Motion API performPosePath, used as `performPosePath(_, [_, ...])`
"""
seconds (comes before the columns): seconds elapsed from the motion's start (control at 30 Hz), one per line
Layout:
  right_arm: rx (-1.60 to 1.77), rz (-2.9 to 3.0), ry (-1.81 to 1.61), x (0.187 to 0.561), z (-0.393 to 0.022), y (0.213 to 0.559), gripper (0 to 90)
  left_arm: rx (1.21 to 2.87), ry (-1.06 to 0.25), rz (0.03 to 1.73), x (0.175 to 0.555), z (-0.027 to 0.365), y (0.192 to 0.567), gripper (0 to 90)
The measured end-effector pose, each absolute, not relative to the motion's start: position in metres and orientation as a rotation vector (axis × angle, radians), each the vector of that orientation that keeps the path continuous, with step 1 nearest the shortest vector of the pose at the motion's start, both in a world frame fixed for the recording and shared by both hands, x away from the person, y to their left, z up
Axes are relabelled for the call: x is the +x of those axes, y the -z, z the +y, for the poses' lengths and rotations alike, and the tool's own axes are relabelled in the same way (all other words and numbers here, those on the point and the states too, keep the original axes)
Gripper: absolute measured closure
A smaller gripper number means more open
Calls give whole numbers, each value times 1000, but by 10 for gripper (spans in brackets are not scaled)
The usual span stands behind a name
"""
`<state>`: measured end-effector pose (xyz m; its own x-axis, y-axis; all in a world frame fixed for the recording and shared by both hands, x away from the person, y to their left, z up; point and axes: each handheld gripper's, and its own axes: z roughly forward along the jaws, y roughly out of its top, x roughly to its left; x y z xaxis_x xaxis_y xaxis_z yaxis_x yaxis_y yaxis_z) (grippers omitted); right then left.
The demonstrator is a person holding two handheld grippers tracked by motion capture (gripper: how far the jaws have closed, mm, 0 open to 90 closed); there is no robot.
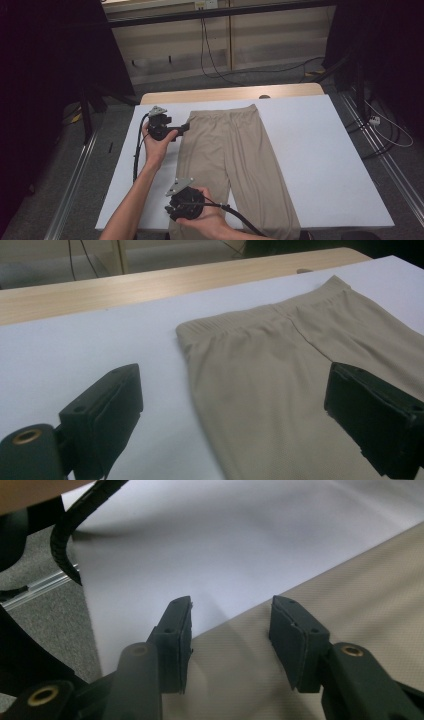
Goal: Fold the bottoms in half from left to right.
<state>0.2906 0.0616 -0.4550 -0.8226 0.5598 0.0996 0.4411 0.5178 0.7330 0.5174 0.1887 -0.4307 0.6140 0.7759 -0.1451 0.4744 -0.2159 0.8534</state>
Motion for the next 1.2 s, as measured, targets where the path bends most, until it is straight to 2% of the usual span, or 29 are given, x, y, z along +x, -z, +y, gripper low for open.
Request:
performPosePath(0.03, [877, 2646, -1216, 288, 63, 453, 552, 1864, -395, 1000, 517, 188, 430, 94])
performPosePath(0.33, [821, 2577, -1098, 272, 75, 457, 532, 1866, -400, 1012, 516, 187, 432, 100])
performPosePath(0.53, [828, 2593, -1066, 274, 76, 455, 563, 1868, -396, 1027, 517, 187, 432, 107])
performPosePath(0.6, [834, 2596, -1069, 275, 76, 455, 585, 1872, -389, 1025, 517, 188, 432, 103])
performPosePath(0.63, [843, 2601, -1070, 278, 73, 454, 651, 1871, -384, 1036, 517, 191, 432, 100])
performPosePath(0.87, [857, 2595, -1079, 280, 70, 454, 754, 1873, -390, 1060, 519, 193, 432, 97])
performPosePath(0.9, [866, 2596, -1083, 281, 69, 454, 785, 1873, -393, 1063, 519, 193, 432, 97])
performPosePath(0.93, [877, 2597, -1107, 282, 65, 455, 894, 1875, -395, 1071, 519, 194, 432, 97])
performPosePath(1.17, [940, 2609, -1152, 284, 59, 453, 900, 1877, -400, 1104, 524, 197, 434, 115])
performPosePath(1.2, [939, 2622, -1157, 284, 57, 452, 900, 1881, -398, 1108, 526, 199, 435, 147])
